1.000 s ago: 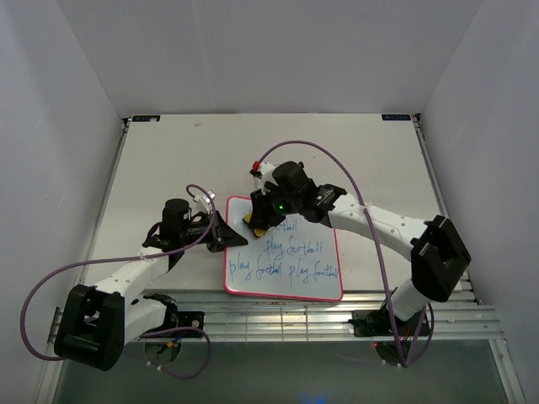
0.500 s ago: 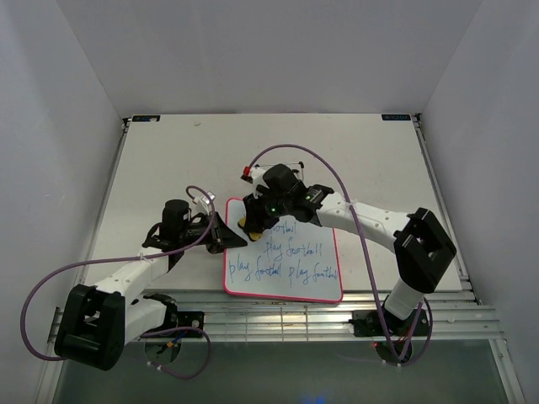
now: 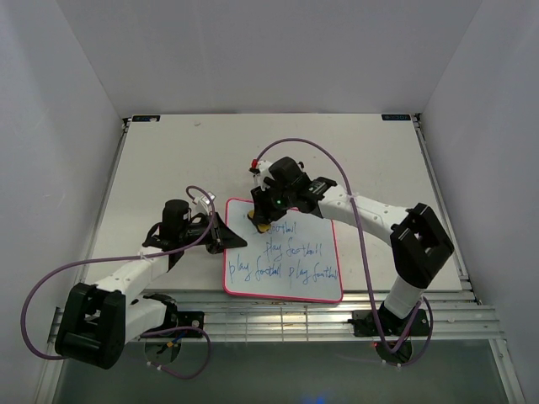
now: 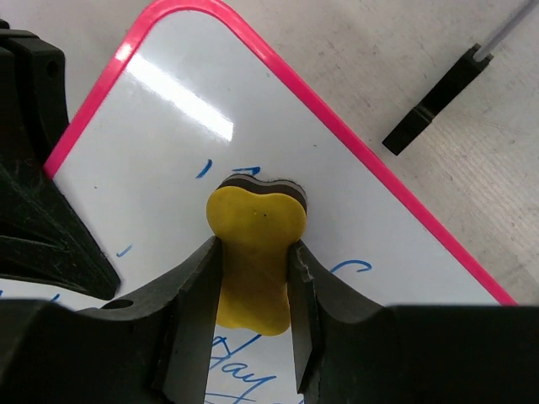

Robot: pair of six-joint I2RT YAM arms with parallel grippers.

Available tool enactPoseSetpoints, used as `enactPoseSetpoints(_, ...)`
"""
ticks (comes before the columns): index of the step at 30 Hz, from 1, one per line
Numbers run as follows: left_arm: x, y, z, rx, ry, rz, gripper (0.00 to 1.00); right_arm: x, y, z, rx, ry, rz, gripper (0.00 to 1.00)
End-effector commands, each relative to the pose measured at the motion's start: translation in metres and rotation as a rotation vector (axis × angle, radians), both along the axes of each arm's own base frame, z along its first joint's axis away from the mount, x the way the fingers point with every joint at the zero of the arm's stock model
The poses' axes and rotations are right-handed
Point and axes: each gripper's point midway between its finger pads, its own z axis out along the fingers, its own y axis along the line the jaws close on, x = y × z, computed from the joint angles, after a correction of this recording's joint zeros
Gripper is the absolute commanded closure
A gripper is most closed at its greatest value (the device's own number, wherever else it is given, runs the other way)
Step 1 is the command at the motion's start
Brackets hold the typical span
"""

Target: Erase the whiteboard

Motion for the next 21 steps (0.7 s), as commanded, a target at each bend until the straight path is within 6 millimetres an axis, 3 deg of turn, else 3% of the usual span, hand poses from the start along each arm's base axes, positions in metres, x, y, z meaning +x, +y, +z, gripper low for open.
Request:
enactPoseSetpoints(1,0.000,-0.008,0.027,-0.053,-0.175,-0.094,1.00,-0.024,0.024,-0.001,0.005,0.019,0.091,0.68)
enactPoseSetpoints(5,0.000,-0.010,0.025,-0.050,-0.169,-0.103,1.00,-0.033,0.051,0.014,0.056,0.020,0.129,0.68)
enactPoseSetpoints(10,-0.001,-0.013,0.028,-0.051,-0.173,-0.109,1.00,-0.025,0.062,0.012,0.041,0.020,0.119,0.68)
enactPoseSetpoints(14,0.000,-0.013,0.030,-0.052,-0.175,-0.105,1.00,-0.011,0.047,-0.007,-0.022,0.013,0.055,0.68)
enactPoseSetpoints(18,0.002,-0.012,0.029,-0.040,-0.172,-0.086,1.00,-0.003,0.005,-0.039,-0.100,0.065,-0.041,0.68)
enactPoseSetpoints(21,0.003,-0.012,0.029,-0.039,-0.174,-0.082,1.00,0.011,-0.026,-0.051,-0.138,0.079,-0.132,0.68)
